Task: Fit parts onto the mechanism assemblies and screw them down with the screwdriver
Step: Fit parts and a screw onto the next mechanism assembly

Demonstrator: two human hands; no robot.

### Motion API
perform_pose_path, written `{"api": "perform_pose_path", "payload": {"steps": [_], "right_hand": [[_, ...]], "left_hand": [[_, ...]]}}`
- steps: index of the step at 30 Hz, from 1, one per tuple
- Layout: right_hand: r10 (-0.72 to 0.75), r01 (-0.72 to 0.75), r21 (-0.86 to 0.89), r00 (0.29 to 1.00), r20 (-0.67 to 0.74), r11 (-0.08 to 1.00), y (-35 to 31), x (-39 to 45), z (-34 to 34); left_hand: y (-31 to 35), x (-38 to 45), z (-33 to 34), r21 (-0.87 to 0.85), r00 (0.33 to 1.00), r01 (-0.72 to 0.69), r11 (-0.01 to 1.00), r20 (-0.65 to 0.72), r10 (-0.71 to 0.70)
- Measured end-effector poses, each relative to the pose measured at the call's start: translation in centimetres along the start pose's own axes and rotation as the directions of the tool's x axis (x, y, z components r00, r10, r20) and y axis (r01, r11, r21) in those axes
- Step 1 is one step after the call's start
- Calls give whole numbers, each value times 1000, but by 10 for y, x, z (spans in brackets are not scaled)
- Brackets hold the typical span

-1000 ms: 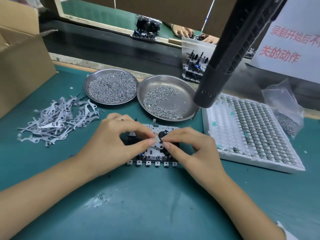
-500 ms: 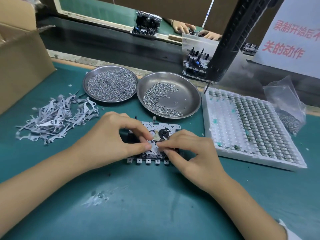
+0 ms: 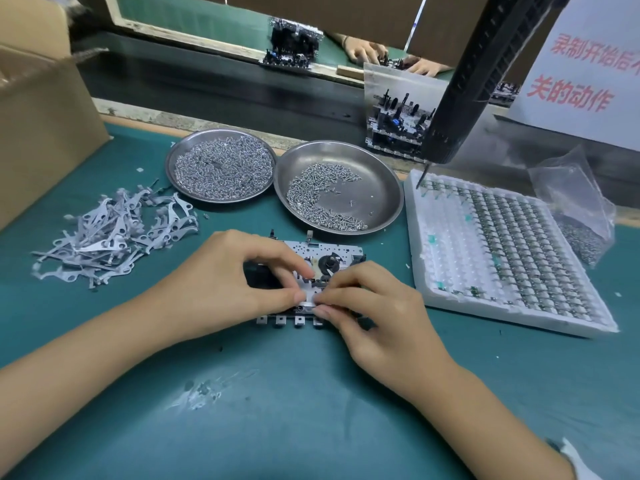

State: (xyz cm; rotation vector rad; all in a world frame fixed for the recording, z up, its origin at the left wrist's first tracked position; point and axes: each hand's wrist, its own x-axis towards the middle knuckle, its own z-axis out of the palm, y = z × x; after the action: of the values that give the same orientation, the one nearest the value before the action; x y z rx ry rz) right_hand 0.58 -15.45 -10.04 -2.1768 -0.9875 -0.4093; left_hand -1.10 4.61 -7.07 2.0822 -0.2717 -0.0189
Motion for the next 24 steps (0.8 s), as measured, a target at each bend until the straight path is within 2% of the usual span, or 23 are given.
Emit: {"api": "perform_pose_path", "payload": {"steps": [6, 11, 17, 20, 24], "right_hand": [[-72, 66, -175, 997, -27, 982, -6, -5, 8], [-84, 77, -226, 996, -23, 971, -9, -6, 13], [-56, 45, -249, 998, -38, 968, -10, -6, 17], [-51, 40, -195, 997, -51, 980, -7, -5, 14], [104, -96, 61, 983, -152, 994, -2, -2, 5]], "left_hand": [[-1, 0, 4, -58, 999, 43, 997, -3, -43], [-3, 1, 5, -108, 998, 61, 992, 17, -60], [-7, 1, 8, -80, 998, 57, 995, 0, -58], [-6, 1, 6, -68, 999, 42, 997, 6, -41], [-2, 2, 3, -66, 999, 35, 997, 11, -34]]}}
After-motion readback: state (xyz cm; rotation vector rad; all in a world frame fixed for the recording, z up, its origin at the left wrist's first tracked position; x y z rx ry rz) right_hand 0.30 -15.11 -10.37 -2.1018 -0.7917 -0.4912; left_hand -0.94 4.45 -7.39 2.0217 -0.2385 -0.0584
